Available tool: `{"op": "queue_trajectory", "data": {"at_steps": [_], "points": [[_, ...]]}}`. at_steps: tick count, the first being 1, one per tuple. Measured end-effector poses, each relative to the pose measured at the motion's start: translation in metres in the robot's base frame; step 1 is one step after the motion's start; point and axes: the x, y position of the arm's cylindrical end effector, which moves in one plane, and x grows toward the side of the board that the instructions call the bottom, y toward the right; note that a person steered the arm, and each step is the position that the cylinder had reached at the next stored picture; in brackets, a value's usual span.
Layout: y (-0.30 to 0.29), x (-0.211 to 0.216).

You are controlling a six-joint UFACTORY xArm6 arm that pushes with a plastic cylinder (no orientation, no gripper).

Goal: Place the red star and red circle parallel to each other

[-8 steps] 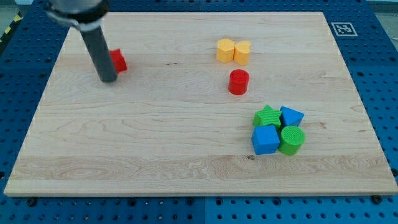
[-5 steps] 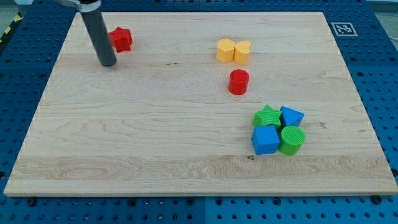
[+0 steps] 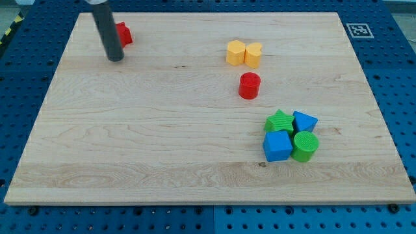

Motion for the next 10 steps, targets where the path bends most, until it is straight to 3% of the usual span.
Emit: {"op": "queue_trajectory", "data": {"at_steps": [3, 5, 6, 7, 10], "points": [[0.0, 0.002], [0.051, 0.046], [0.051, 0.044], [0.051, 0.016], [0.097, 0.054]]}}
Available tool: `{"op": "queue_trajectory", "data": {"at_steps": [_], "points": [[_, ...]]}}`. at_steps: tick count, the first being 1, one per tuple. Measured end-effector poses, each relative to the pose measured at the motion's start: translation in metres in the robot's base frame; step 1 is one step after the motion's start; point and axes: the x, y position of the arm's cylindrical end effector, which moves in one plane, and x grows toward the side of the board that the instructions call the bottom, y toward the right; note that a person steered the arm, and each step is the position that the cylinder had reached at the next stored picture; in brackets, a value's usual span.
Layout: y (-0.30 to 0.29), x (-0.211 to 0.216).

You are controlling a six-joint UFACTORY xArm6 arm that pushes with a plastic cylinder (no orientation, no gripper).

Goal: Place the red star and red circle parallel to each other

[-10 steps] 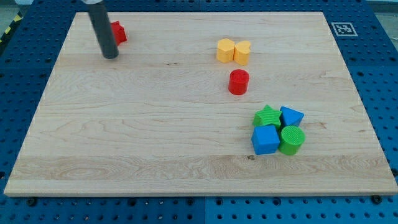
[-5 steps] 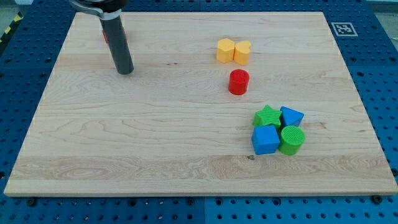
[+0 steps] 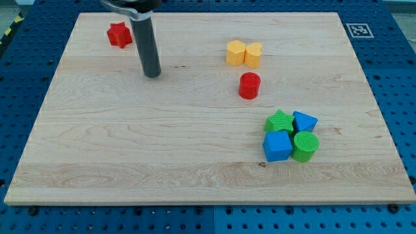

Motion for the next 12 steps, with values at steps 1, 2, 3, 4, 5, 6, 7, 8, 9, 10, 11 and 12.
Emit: {"op": "queue_trajectory", "data": {"at_steps": [1, 2, 3, 4, 5, 6, 7, 8, 9, 10, 11, 12], "points": [[0.014, 0.031], [0.067, 0.06], [0.127, 0.065], [0.199, 0.066], [0.271, 0.071], [0.297, 0.053], [0.251, 0.049], [0.171, 0.045], [0.116, 0.018], [0.121, 0.021], [0.131, 0.015], [0.099, -0.015]]}}
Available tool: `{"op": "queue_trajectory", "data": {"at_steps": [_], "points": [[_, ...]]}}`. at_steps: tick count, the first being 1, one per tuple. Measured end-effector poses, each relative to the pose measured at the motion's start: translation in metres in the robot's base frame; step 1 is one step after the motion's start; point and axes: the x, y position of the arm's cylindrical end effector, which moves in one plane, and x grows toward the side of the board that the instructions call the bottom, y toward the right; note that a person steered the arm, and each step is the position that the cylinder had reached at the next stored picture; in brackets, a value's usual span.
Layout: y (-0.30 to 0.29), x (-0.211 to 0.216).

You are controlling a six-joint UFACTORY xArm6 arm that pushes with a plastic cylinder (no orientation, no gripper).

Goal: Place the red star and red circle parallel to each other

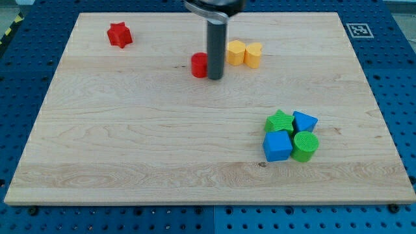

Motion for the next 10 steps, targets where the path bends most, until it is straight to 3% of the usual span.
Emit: {"op": "queue_trajectory", "data": {"at_steps": [1, 2, 3, 5, 7, 9, 10], "points": [[-0.019, -0.006], [-0.024, 0.017], [-0.056, 0.005], [-0.067, -0.055], [-0.098, -0.051], [-0.021, -0.081], [-0.033, -0.082]]}}
